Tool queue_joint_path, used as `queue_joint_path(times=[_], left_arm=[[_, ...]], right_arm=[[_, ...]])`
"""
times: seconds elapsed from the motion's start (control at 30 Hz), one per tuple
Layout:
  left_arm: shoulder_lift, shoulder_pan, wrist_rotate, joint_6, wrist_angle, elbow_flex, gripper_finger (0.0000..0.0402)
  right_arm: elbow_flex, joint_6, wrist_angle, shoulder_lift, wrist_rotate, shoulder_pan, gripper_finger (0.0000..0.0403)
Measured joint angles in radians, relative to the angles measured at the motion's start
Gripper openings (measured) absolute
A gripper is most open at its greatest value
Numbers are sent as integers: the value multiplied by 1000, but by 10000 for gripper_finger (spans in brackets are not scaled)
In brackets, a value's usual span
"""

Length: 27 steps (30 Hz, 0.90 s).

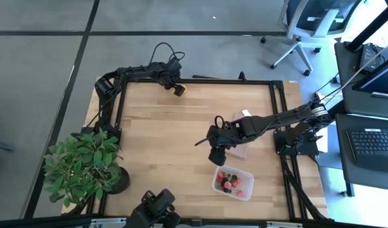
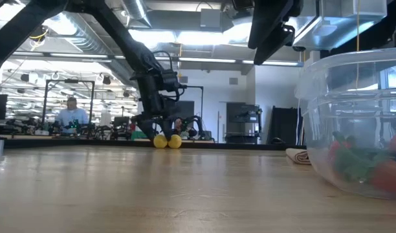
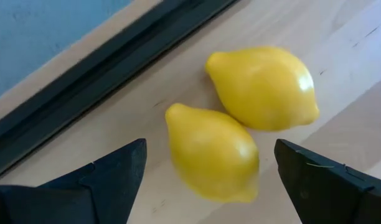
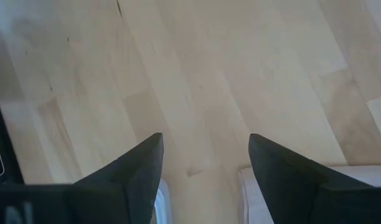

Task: Pick and placing Produce into tupperware
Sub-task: Put the lemon into the transparent container

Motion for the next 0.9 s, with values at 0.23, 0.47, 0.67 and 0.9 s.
queue_joint_path(times=[0.23, 0.47, 0.67, 0.9], left_arm=[[0, -1, -15, -9, -2, 0, 344], [0, 6, -9, -31, -6, 0, 344], [0, 5, 28, -32, -1, 0, 344], [0, 10, 17, -58, -2, 0, 341]], right_arm=[[0, -11, -4, 0, 0, 0, 238], [0, -18, -4, 0, 0, 0, 238], [0, -18, -4, 0, 0, 0, 238], [0, -18, -3, 0, 0, 0, 238]])
